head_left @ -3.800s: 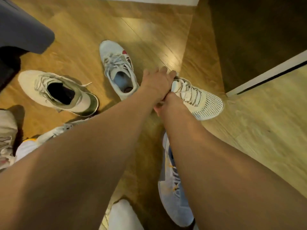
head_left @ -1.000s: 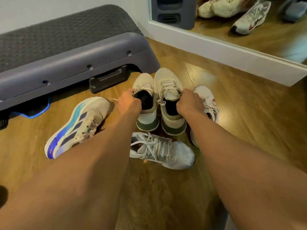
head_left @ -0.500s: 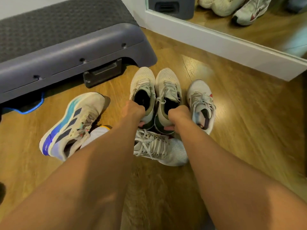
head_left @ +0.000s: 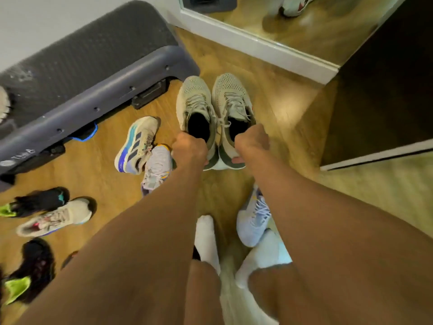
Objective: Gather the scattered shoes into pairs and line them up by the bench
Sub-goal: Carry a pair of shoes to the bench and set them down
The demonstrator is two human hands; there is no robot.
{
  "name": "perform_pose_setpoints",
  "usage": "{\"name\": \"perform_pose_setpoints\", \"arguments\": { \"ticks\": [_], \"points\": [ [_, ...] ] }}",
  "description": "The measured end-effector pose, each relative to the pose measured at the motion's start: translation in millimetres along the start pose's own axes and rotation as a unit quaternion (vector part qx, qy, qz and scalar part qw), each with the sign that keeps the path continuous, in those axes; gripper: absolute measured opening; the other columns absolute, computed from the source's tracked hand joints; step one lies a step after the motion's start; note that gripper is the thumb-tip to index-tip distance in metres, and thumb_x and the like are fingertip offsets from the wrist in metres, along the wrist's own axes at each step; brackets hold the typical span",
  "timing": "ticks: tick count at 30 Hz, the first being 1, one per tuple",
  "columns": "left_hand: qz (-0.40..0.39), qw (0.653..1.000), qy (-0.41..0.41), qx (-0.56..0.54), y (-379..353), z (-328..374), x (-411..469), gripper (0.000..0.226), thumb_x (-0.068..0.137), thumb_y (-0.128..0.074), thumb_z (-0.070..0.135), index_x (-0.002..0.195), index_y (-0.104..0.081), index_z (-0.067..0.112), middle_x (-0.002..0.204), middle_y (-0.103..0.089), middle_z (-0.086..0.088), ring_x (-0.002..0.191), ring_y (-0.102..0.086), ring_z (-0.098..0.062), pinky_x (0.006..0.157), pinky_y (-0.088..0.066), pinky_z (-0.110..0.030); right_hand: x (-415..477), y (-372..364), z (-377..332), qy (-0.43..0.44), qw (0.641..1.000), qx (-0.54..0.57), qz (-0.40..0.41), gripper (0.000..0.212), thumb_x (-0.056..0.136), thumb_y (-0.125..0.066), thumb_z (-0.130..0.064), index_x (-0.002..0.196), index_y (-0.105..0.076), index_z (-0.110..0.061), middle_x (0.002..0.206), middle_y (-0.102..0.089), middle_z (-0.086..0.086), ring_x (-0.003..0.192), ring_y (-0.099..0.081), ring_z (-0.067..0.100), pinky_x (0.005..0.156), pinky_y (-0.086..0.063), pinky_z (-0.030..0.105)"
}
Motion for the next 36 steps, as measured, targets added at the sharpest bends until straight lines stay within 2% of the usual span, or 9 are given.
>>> {"name": "perform_pose_setpoints", "arguments": {
  "ticks": [5, 8, 14, 16, 20, 23, 26, 31, 36],
  "points": [
    [-0.081, 0.996, 0.025, 0.034, 72, 41, -162, 0.020, 0.092, -0.046, 0.006, 0.112, -0.045, 0.006, 0.103, -0.055, -0.016, 0.058, -0.065, -0.033, 0.037, -0.050, -0.031, -135, 106, 6, -0.038, 0.998, -0.051, 0.003, 0.055, 0.094, -0.049, -0.007, 0.146, -0.029, -0.007, 0.139, -0.046, 0.020, 0.074, -0.068, 0.040, 0.037, -0.052, 0.032],
    [-0.102, 0.993, 0.005, 0.066, 106, 56, -241, 0.032, 0.092, -0.045, 0.006, 0.124, -0.046, 0.006, 0.115, -0.058, -0.020, 0.075, -0.068, -0.037, 0.058, -0.060, -0.042, -200, 166, 14, -0.043, 0.996, -0.060, 0.041, 0.049, 0.093, -0.054, -0.006, 0.138, -0.036, 0.000, 0.127, -0.055, 0.022, 0.073, -0.067, 0.037, 0.027, -0.041, 0.024],
    [-0.155, 0.977, -0.092, 0.113, 128, 69, -350, 0.032, 0.091, -0.045, 0.008, 0.123, -0.049, 0.003, 0.118, -0.059, -0.019, 0.090, -0.067, -0.039, 0.077, -0.058, -0.043, -304, 256, 55, -0.041, 0.991, 0.028, 0.127, 0.037, 0.084, -0.057, -0.006, 0.120, -0.050, 0.000, 0.116, -0.063, 0.019, 0.095, -0.066, 0.041, 0.070, -0.059, 0.049],
    [-0.178, 0.967, -0.129, 0.130, 126, 70, -384, 0.035, 0.089, -0.046, 0.008, 0.124, -0.049, 0.003, 0.120, -0.058, -0.019, 0.095, -0.065, -0.039, 0.078, -0.058, -0.044, -333, 277, 79, -0.049, 0.986, 0.060, 0.145, 0.036, 0.084, -0.057, -0.006, 0.119, -0.054, 0.002, 0.115, -0.064, 0.021, 0.096, -0.066, 0.039, 0.069, -0.059, 0.046],
    [-0.203, 0.948, -0.196, 0.145, 125, 63, -465, 0.030, 0.087, -0.048, 0.004, 0.117, -0.053, 0.004, 0.102, -0.060, -0.010, 0.065, -0.060, -0.027, 0.049, -0.053, -0.037, -388, 313, 129, -0.095, 0.973, 0.129, 0.166, 0.031, 0.083, -0.058, -0.005, 0.113, -0.058, 0.000, 0.109, -0.066, 0.019, 0.088, -0.068, 0.038, 0.043, -0.056, 0.042],
    [-0.251, 0.936, -0.200, 0.145, 119, 44, -515, 0.034, 0.085, -0.047, 0.003, 0.117, -0.059, 0.005, 0.108, -0.064, -0.013, 0.066, -0.065, -0.031, 0.059, -0.060, -0.042, -424, 341, 173, -0.130, 0.957, 0.178, 0.190, 0.020, 0.083, -0.059, -0.004, 0.103, -0.060, -0.001, 0.105, -0.067, 0.020, 0.079, -0.068, 0.039, 0.031, -0.049, 0.038],
    [-0.292, 0.919, -0.201, 0.172, 105, 15, -563, 0.033, 0.085, -0.048, 0.002, 0.115, -0.062, 0.006, 0.110, -0.067, -0.010, 0.075, -0.069, -0.035, 0.067, -0.060, -0.044, -455, 366, 224, -0.164, 0.937, 0.221, 0.213, 0.020, 0.085, -0.057, -0.005, 0.104, -0.061, -0.001, 0.100, -0.065, 0.021, 0.068, -0.067, 0.041, 0.042, -0.055, 0.047],
    [-0.335, 0.882, -0.254, 0.215, 70, -42, -655, 0.032, 0.089, -0.047, 0.002, 0.115, -0.063, 0.010, 0.108, -0.065, -0.009, 0.063, -0.067, -0.032, 0.054, -0.060, -0.042, -510, 406, 321, -0.214, 0.909, 0.245, 0.262, 0.020, 0.088, -0.055, -0.011, 0.107, -0.053, -0.003, 0.077, -0.060, 0.013, 0.051, -0.065, 0.033, 0.043, -0.056, 0.042],
    [-0.360, 0.833, -0.328, 0.262, 42, -110, -764, 0.027, 0.090, -0.049, 0.003, 0.110, -0.066, 0.012, 0.100, -0.064, -0.007, 0.064, -0.067, -0.030, 0.052, -0.060, -0.038, -574, 443, 437, -0.251, 0.866, 0.303, 0.307, 0.023, 0.088, -0.056, -0.013, 0.103, -0.039, -0.010, 0.081, -0.047, 0.007, 0.070, -0.066, 0.034, 0.045, -0.057, 0.041]
  ]
}}
Point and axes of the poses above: each hand's wrist, its own x-axis towards the middle knuckle, its own y-axis out of the back of the hand, z = x × y, the point moved 1 cm from there along x, towards the middle knuckle
